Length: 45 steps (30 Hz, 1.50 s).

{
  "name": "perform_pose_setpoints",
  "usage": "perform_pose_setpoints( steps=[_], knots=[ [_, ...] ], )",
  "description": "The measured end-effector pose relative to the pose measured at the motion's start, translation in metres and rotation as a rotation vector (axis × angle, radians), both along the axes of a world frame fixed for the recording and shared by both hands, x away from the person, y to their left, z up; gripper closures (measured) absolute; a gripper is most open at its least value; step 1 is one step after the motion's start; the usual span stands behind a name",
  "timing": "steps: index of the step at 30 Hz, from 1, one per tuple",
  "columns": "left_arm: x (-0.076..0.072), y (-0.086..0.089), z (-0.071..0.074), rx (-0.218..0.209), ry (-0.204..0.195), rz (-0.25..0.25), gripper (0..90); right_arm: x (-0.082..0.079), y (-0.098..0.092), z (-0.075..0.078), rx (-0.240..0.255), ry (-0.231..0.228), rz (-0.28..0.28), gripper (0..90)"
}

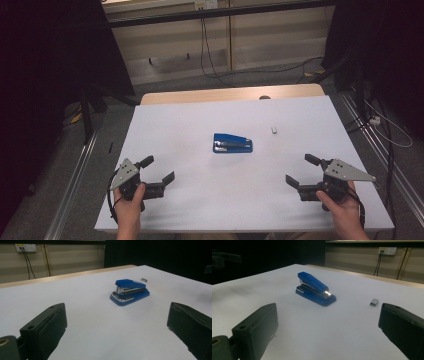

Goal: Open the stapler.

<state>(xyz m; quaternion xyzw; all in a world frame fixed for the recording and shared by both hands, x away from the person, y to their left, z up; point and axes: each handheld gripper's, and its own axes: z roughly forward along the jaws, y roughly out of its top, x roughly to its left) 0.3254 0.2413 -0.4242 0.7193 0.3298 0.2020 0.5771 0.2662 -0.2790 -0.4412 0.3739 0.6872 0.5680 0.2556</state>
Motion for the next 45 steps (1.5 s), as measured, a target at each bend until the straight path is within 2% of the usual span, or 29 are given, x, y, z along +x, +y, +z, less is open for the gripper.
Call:
perform_pose_setpoints(
  steps=[6, 14, 18, 21, 23, 24, 26, 30, 32, 35, 41, 42, 45],
  knots=[
    [0.002, -0.002, 0.000, 0.003, 0.001, -0.005, 2.7, 0.000, 0.000, 0.000, 0.001, 0.000, -0.001, 2.1],
    [0.008, -0.010, 0.000, 0.014, 0.003, -0.021, 3.1, 0.005, 0.001, -0.001, -0.026, -0.002, -0.007, 2.1],
    [0.018, -0.019, 0.001, 0.004, 0.024, -0.026, 3.2, 0.005, 0.001, -0.001, -0.023, -0.004, -0.012, 2.1],
    [0.027, -0.033, 0.003, 0.029, 0.040, -0.054, 3.2, 0.007, 0.001, -0.001, -0.031, -0.003, -0.018, 2.0],
    [0.029, -0.037, 0.004, 0.038, 0.041, -0.060, 3.2, 0.007, 0.001, 0.000, -0.035, -0.006, -0.020, 2.0],
    [0.032, -0.044, 0.004, 0.030, 0.046, -0.079, 3.2, 0.008, 0.002, 0.000, -0.048, -0.010, -0.023, 2.1],
    [0.034, -0.047, 0.005, 0.026, 0.045, -0.090, 3.2, 0.010, 0.003, 0.000, -0.052, -0.010, -0.026, 2.1],
    [0.039, -0.057, 0.005, 0.039, 0.035, -0.113, 3.3, 0.014, 0.004, 0.000, -0.033, 0.004, -0.029, 2.1],
    [0.043, -0.064, 0.004, 0.045, 0.042, -0.127, 3.3, 0.016, 0.006, 0.000, -0.028, 0.002, -0.032, 2.1],
    [0.049, -0.070, 0.003, 0.030, 0.053, -0.134, 3.3, 0.020, 0.008, 0.002, -0.034, -0.007, -0.041, 2.0],
    [0.060, -0.084, 0.002, 0.041, 0.046, -0.151, 4.2, 0.029, 0.014, 0.004, -0.031, -0.007, -0.047, 3.4],
    [0.062, -0.088, 0.002, 0.033, 0.053, -0.155, 4.2, 0.029, 0.014, 0.004, -0.031, -0.007, -0.047, 3.4],
    [0.068, -0.097, -0.001, 0.042, 0.065, -0.160, 4.4, 0.035, 0.018, 0.006, -0.026, -0.010, -0.050, 3.7]
  ],
)
